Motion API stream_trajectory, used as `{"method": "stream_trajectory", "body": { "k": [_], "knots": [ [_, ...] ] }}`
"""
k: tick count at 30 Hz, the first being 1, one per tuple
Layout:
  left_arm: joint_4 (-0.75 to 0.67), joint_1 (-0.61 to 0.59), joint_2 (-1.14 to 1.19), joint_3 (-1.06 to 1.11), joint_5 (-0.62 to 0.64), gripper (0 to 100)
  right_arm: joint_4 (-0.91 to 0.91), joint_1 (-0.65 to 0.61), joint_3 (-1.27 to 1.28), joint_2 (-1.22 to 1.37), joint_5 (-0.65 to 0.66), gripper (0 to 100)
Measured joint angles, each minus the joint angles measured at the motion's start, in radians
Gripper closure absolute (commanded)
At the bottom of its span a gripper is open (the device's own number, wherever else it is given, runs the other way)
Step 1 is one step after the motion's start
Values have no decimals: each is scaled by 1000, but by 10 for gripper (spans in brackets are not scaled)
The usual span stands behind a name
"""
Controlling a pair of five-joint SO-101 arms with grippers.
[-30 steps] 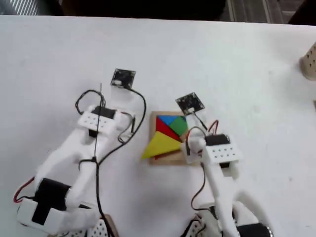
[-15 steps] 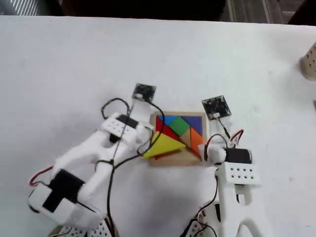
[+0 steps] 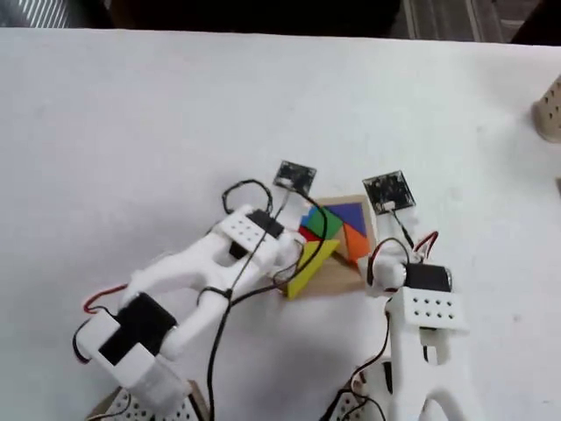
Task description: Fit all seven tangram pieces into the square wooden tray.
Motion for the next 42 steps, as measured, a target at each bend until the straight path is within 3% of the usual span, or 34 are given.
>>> {"method": "stream_trajectory", "body": {
  "k": [7,16,42],
  "knots": [
    [0,-5,8,-26,8,978,0,0,0,0,3,981],
    [-26,-133,11,-94,46,978,0,0,0,0,9,981],
    [-115,29,11,-89,87,978,-3,0,8,0,9,981]
  ]
}}
